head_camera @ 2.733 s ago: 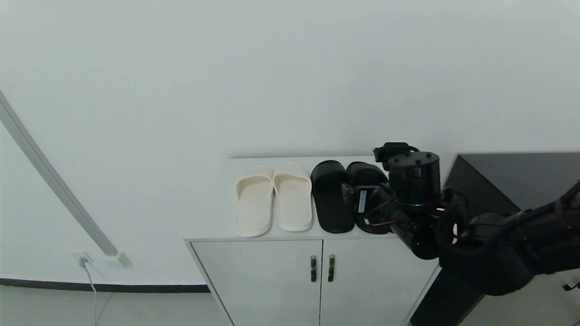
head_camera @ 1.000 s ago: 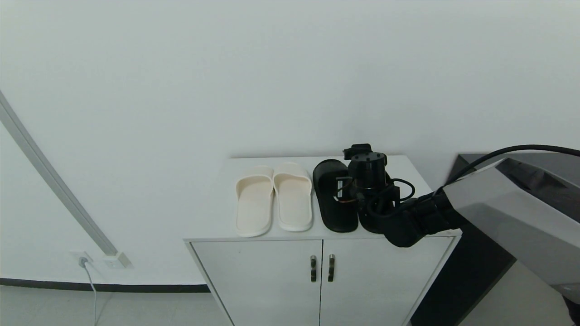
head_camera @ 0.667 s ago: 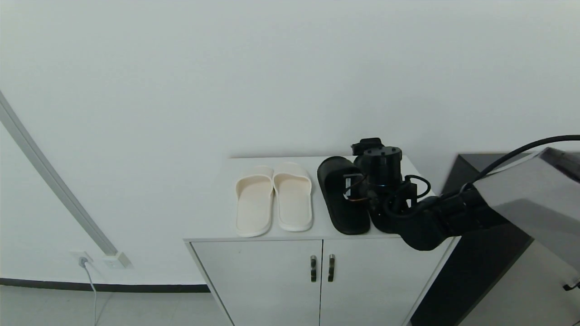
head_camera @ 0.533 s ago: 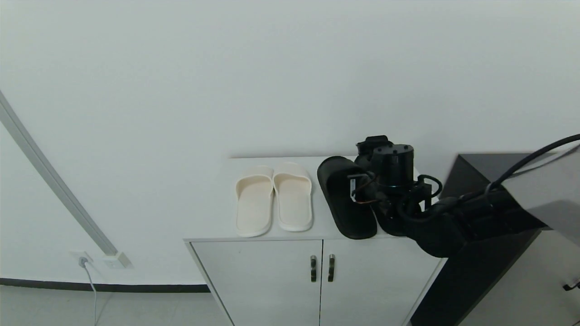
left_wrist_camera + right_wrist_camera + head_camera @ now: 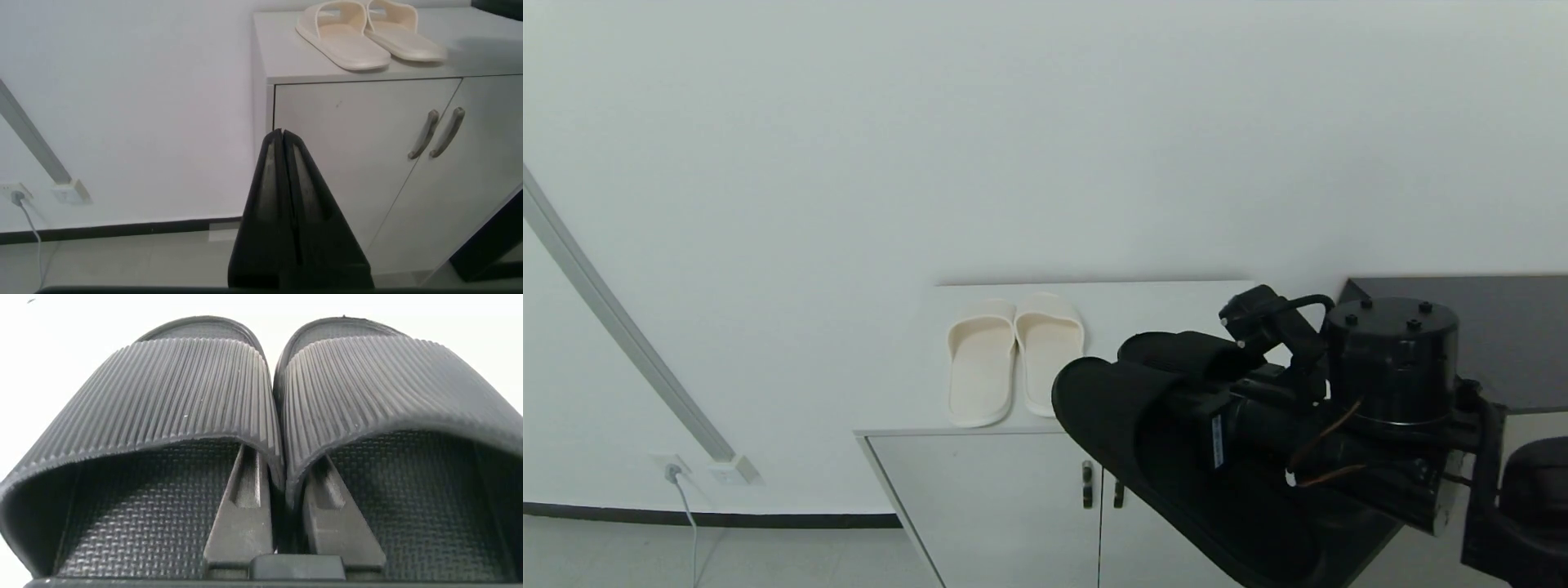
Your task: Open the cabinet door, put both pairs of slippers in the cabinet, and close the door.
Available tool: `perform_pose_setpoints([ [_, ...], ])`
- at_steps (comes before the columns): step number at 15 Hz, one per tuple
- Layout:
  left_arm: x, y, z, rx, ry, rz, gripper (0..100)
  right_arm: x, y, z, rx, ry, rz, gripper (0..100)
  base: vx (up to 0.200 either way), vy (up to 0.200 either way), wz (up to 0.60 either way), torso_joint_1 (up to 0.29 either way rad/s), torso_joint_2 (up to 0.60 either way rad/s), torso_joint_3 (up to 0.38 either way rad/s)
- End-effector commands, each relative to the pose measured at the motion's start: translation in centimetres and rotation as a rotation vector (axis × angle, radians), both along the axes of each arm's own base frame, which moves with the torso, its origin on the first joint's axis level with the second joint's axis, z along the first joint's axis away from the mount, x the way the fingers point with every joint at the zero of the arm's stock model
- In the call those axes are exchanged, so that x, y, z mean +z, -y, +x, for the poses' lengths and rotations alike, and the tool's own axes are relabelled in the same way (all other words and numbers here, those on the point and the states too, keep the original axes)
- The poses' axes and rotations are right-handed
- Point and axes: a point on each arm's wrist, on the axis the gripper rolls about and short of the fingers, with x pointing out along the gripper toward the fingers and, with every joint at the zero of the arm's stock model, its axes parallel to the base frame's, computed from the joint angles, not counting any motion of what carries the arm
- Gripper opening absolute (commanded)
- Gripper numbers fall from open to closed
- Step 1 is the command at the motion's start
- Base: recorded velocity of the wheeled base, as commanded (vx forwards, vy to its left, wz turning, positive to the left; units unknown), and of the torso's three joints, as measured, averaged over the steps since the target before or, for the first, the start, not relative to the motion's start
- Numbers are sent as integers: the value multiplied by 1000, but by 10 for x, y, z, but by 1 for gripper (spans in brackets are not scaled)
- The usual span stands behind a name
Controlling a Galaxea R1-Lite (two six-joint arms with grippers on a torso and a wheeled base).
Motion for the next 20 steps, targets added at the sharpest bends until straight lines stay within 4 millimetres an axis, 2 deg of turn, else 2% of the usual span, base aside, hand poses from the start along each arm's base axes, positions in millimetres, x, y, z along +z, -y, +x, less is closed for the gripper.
perform_pose_setpoints([
  [1,0,0,0,0,0,2,0,12,9,-16,25,27,29,0,0,0,0,0,0,0],
  [11,0,0,0,0,-1,2,0,3,7,-22,48,6,9,0,0,0,0,0,0,0],
  [19,0,0,0,0,0,2,0,3,7,-23,49,6,12,0,-200,0,0,0,4,1],
  [20,0,0,0,0,-1,2,0,3,7,-23,47,5,10,0,0,0,0,0,0,0],
])
